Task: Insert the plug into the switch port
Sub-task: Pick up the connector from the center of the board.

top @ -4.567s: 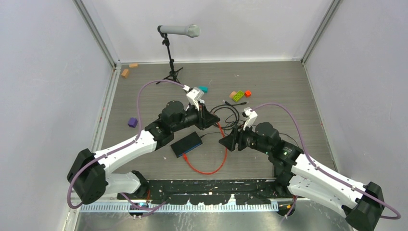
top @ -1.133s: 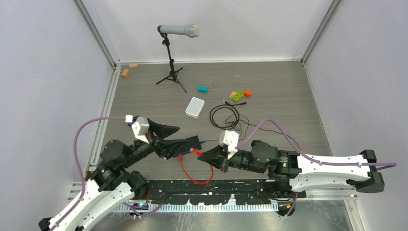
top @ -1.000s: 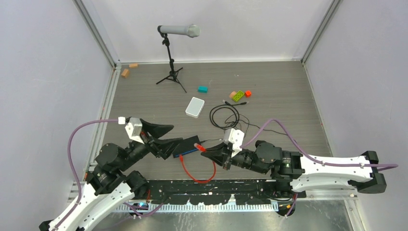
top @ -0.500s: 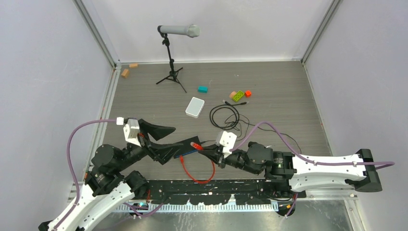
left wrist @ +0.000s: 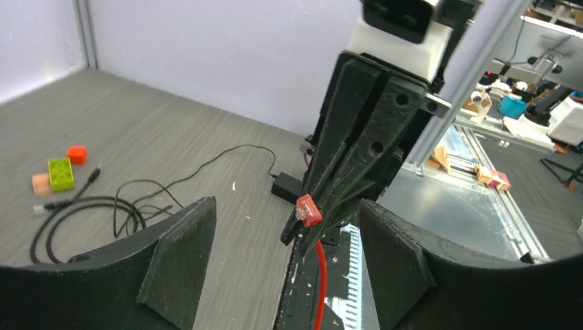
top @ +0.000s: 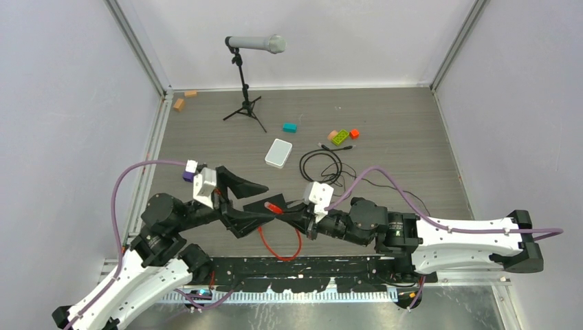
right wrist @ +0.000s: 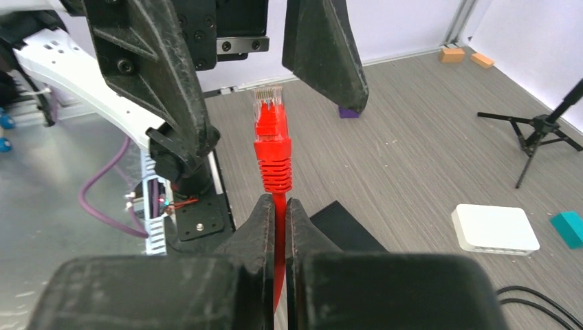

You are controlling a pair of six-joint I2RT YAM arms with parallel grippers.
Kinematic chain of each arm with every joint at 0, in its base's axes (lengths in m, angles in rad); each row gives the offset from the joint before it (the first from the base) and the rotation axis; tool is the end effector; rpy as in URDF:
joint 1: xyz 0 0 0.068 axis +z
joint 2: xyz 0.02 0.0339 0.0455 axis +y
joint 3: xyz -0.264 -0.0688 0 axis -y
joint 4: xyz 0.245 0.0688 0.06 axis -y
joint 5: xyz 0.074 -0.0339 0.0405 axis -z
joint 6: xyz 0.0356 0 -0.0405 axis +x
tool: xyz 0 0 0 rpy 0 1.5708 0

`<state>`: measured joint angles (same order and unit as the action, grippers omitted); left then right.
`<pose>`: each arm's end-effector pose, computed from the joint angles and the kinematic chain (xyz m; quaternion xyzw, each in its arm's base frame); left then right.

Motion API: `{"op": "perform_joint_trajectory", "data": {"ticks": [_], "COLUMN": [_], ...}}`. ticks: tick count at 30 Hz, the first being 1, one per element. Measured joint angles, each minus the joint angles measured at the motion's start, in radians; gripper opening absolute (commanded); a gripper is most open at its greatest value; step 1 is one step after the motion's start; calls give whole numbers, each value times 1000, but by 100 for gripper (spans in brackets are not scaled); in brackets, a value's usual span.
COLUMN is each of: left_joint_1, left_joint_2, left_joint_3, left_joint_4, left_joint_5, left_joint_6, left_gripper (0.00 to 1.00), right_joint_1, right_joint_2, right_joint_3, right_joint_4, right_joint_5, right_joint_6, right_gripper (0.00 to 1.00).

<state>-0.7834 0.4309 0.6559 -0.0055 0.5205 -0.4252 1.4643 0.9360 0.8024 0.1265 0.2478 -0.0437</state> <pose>0.0640 -0.0887 0.3598 0.3052 0.5589 -0.5609 0.5290 0.0324 0.2206 0.3521 -0.4186 0.5729 0.3894 0.5873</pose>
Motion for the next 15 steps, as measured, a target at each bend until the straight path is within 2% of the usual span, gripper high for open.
{"op": "perform_joint_trajectory", "data": {"ticks": [6, 11, 15], "left_joint_1": [0, 0, 0], "left_joint_2": [-45, -22, 32], "left_joint_3": [-6, -6, -5], "left_joint_4": [84, 129, 133], "left_joint_5": [100, 233, 333], "left_joint_6": [105, 184, 236], "left_gripper": [78, 77, 66], "right_joint_1": [0, 0, 0], "right_joint_2": [0, 1, 1], "right_joint_3": [35, 48, 66], "right_joint_4": [-34, -56, -76], "right_joint_5": [-59, -106, -142], "right_joint_6": [45, 71, 84], "right_gripper": [0, 0, 0]}}
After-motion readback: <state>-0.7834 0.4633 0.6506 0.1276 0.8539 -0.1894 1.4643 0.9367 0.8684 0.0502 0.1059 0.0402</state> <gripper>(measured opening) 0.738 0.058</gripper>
